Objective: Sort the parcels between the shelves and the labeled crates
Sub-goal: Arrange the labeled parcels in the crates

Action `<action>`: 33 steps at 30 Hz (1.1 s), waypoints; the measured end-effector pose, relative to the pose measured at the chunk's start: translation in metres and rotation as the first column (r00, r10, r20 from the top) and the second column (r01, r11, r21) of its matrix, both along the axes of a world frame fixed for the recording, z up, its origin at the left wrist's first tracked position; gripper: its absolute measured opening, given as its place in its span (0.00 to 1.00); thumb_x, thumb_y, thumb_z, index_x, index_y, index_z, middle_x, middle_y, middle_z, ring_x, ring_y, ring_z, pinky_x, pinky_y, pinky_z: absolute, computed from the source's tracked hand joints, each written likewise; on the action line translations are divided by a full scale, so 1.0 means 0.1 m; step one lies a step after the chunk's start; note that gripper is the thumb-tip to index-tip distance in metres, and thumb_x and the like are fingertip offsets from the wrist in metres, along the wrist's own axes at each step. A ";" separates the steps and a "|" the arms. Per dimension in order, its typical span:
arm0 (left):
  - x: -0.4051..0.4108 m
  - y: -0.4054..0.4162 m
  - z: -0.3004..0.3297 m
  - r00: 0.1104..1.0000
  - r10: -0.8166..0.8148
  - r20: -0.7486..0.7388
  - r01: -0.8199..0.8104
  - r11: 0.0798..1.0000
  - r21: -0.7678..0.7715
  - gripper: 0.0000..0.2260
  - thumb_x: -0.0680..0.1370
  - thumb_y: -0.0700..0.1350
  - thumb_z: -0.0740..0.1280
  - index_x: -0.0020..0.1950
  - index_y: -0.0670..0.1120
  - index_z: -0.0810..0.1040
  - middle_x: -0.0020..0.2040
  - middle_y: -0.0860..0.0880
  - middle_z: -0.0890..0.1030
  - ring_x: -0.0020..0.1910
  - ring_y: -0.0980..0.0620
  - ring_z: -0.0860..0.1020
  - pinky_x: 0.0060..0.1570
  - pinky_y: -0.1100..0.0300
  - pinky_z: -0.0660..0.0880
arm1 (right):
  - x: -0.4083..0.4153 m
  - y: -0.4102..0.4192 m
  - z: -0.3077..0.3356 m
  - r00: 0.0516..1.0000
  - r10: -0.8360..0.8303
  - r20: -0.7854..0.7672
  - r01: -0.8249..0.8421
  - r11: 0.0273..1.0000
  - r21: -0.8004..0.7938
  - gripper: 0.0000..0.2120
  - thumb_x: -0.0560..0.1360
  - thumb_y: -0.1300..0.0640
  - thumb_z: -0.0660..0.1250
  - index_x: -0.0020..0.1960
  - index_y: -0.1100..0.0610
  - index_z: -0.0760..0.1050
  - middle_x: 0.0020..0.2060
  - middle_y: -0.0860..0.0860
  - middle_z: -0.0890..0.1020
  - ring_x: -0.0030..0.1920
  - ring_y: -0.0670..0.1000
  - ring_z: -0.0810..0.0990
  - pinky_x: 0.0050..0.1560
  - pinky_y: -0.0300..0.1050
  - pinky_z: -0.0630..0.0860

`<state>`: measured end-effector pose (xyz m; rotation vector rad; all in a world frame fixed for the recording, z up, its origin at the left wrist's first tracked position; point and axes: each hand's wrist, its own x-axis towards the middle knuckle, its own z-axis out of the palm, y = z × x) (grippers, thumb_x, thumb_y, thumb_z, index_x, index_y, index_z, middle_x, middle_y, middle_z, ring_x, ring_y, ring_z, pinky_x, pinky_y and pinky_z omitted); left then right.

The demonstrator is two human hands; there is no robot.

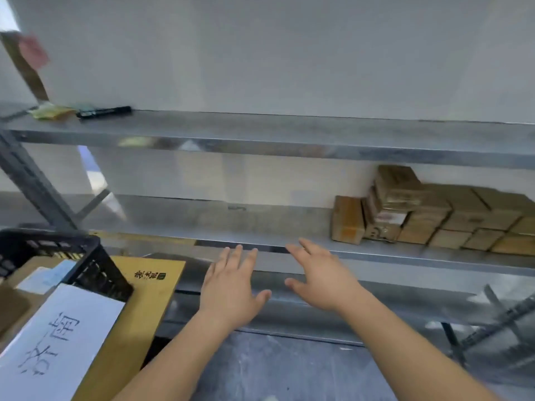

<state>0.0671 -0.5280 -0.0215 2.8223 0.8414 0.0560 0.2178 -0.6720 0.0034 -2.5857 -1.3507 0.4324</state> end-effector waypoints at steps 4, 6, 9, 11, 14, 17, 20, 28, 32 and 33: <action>0.70 -0.03 -0.11 0.995 -0.102 -0.014 0.101 0.994 -0.051 0.40 0.76 0.69 0.62 0.82 0.57 0.47 0.83 0.49 0.50 0.82 0.46 0.46 0.78 0.47 0.52 | 0.54 -0.14 -0.10 0.995 -0.098 -0.006 0.098 0.995 -0.010 0.37 0.79 0.38 0.65 0.83 0.44 0.53 0.83 0.51 0.52 0.81 0.56 0.56 0.79 0.55 0.59; 1.08 -0.02 -0.15 0.988 -0.151 -0.025 0.149 0.986 -0.075 0.41 0.76 0.69 0.62 0.82 0.57 0.47 0.83 0.48 0.50 0.82 0.46 0.47 0.79 0.47 0.52 | 0.83 -0.20 -0.13 0.988 -0.153 -0.009 0.153 0.988 -0.011 0.38 0.79 0.38 0.65 0.83 0.44 0.52 0.83 0.51 0.52 0.82 0.55 0.55 0.79 0.55 0.58; 1.64 -0.01 -0.20 0.973 -0.224 -0.049 0.219 0.970 -0.103 0.40 0.77 0.68 0.62 0.82 0.57 0.46 0.83 0.48 0.50 0.81 0.46 0.49 0.78 0.47 0.54 | 1.25 -0.28 -0.18 0.972 -0.234 -0.021 0.233 0.972 -0.026 0.37 0.80 0.38 0.64 0.83 0.43 0.52 0.83 0.50 0.52 0.82 0.54 0.54 0.78 0.55 0.60; 1.97 -0.01 -0.22 0.959 -0.275 -0.066 0.267 0.957 -0.118 0.40 0.77 0.68 0.62 0.82 0.58 0.46 0.83 0.48 0.52 0.81 0.46 0.50 0.76 0.47 0.57 | 1.50 -0.31 -0.22 0.959 -0.281 -0.036 0.280 0.959 -0.031 0.36 0.80 0.38 0.64 0.82 0.43 0.52 0.83 0.49 0.51 0.81 0.55 0.55 0.78 0.55 0.61; 2.43 0.03 -0.28 0.937 -0.337 -0.088 0.326 0.938 -0.123 0.39 0.77 0.67 0.63 0.82 0.58 0.48 0.82 0.48 0.54 0.80 0.45 0.53 0.75 0.46 0.59 | 1.84 -0.33 -0.33 0.941 -0.332 -0.068 0.331 0.943 -0.024 0.36 0.80 0.39 0.65 0.82 0.43 0.52 0.83 0.49 0.51 0.81 0.55 0.55 0.78 0.56 0.61; 2.80 0.05 -0.37 0.924 -0.365 -0.109 0.354 0.929 -0.111 0.38 0.77 0.66 0.63 0.82 0.57 0.50 0.81 0.46 0.58 0.79 0.44 0.57 0.74 0.47 0.61 | 2.11 -0.35 -0.50 0.928 -0.359 -0.100 0.357 0.933 -0.036 0.37 0.79 0.39 0.65 0.83 0.44 0.53 0.83 0.49 0.52 0.81 0.55 0.55 0.78 0.54 0.62; 3.08 0.03 -0.47 0.921 -0.366 -0.137 0.350 0.928 -0.126 0.37 0.77 0.66 0.63 0.81 0.57 0.52 0.80 0.47 0.59 0.78 0.44 0.58 0.72 0.47 0.63 | 2.36 -0.35 -0.68 0.921 -0.359 -0.148 0.356 0.933 -0.049 0.37 0.80 0.40 0.66 0.83 0.45 0.53 0.83 0.50 0.52 0.81 0.56 0.56 0.78 0.51 0.61; 3.76 -0.04 -0.91 0.911 -0.348 -0.220 0.292 0.923 -0.250 0.38 0.77 0.57 0.65 0.81 0.62 0.46 0.81 0.44 0.56 0.77 0.39 0.59 0.70 0.47 0.67 | 2.94 -0.24 -1.28 0.933 -0.280 -0.225 0.265 0.959 -0.097 0.39 0.78 0.41 0.66 0.82 0.46 0.53 0.82 0.53 0.54 0.77 0.60 0.64 0.74 0.51 0.68; 3.94 -0.15 -1.09 0.906 -0.346 -0.246 0.269 0.916 -0.299 0.39 0.76 0.53 0.67 0.81 0.60 0.49 0.81 0.46 0.53 0.75 0.39 0.62 0.67 0.48 0.70 | 3.06 -0.24 -1.47 0.948 -0.244 -0.205 0.230 0.969 -0.091 0.38 0.77 0.44 0.67 0.82 0.46 0.53 0.81 0.51 0.53 0.74 0.61 0.66 0.71 0.51 0.70; 3.96 -0.18 -1.12 0.915 -0.333 -0.227 0.258 0.917 -0.304 0.37 0.76 0.52 0.67 0.81 0.59 0.52 0.81 0.46 0.54 0.73 0.39 0.64 0.65 0.49 0.71 | 3.07 -0.24 -1.50 0.950 -0.239 -0.200 0.230 0.971 -0.067 0.37 0.77 0.44 0.66 0.82 0.46 0.54 0.81 0.51 0.53 0.75 0.60 0.65 0.72 0.51 0.69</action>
